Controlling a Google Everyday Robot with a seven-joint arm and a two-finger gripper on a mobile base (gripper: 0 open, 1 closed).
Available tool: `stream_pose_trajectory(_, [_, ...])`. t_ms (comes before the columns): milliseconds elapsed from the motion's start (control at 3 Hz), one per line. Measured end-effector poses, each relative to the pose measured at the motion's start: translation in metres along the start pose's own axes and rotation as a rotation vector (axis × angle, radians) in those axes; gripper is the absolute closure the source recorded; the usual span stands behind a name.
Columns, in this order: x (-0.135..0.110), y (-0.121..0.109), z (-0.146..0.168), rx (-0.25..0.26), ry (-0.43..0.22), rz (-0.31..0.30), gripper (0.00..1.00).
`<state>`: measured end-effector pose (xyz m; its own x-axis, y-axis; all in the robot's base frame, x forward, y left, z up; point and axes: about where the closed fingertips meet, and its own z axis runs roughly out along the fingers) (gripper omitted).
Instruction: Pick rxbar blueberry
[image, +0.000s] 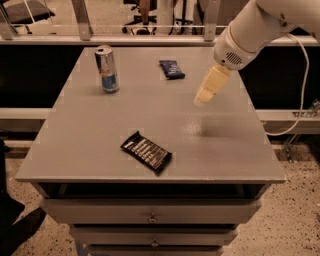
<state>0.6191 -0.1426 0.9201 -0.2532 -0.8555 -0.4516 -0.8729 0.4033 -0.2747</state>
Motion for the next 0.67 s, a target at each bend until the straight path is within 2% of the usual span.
stream_pose_trajectory(333, [-0.005, -0.003, 0.011, 0.011, -0.057, 0.043, 0.0])
stream_pose_trajectory(667, [-0.031, -0.03, 0.048, 0.029, -0.209, 0.182, 0.0])
